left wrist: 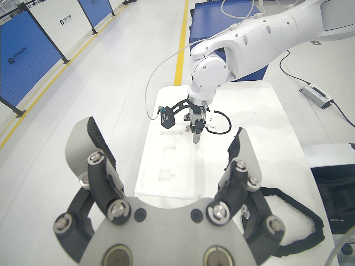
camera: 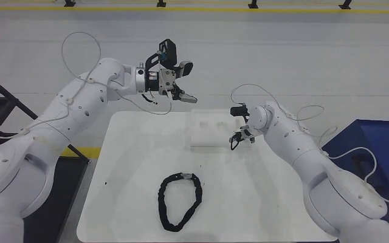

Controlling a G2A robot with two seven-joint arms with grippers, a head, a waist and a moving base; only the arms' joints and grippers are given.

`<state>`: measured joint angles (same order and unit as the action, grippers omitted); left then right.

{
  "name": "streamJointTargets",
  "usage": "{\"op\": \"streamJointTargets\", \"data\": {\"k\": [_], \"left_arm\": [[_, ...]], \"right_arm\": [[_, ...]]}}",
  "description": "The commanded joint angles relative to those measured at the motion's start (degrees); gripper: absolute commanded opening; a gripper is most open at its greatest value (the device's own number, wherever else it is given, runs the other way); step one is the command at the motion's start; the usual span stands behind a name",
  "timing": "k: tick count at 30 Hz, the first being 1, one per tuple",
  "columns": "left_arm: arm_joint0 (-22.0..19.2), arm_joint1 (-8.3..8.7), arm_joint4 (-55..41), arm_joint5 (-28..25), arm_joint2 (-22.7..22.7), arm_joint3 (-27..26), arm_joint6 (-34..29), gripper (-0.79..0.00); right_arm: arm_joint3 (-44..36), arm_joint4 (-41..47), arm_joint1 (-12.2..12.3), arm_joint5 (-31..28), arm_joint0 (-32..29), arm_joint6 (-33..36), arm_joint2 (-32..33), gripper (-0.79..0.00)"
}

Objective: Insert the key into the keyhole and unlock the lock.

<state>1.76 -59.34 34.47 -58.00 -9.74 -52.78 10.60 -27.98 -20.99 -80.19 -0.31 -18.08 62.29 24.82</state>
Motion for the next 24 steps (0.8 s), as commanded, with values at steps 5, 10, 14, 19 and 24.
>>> {"op": "streamJointTargets", "data": {"k": [5, 10, 14, 19, 24], "left_arm": [[0.0, 0.00, 0.0, 0.0, 0.0, 0.0, 0.0, 0.000], [0.0, 0.00, 0.0, 0.0, 0.0, 0.0, 0.0, 0.000], [0.0, 0.00, 0.0, 0.0, 0.0, 0.0, 0.0, 0.000], [0.0, 0.00, 0.0, 0.0, 0.0, 0.0, 0.0, 0.000], [0.0, 0.00, 0.0, 0.0, 0.0, 0.0, 0.0, 0.000]], "right_arm": [[1.1, -0.8, -0.1, 1.1, -0.2, -1.1, 0.8, -0.536], [2.2, -1.0, -0.3, 1.6, -0.2, -2.0, 1.6, -0.650], [2.7, -1.7, -0.7, 3.1, -0.4, -2.3, 1.7, -0.683], [4.0, -2.0, -1.3, 4.6, -0.6, -3.5, 2.1, -0.720], [5.0, -2.5, -2.1, 5.7, -0.7, -4.2, 2.3, -0.702]]}}
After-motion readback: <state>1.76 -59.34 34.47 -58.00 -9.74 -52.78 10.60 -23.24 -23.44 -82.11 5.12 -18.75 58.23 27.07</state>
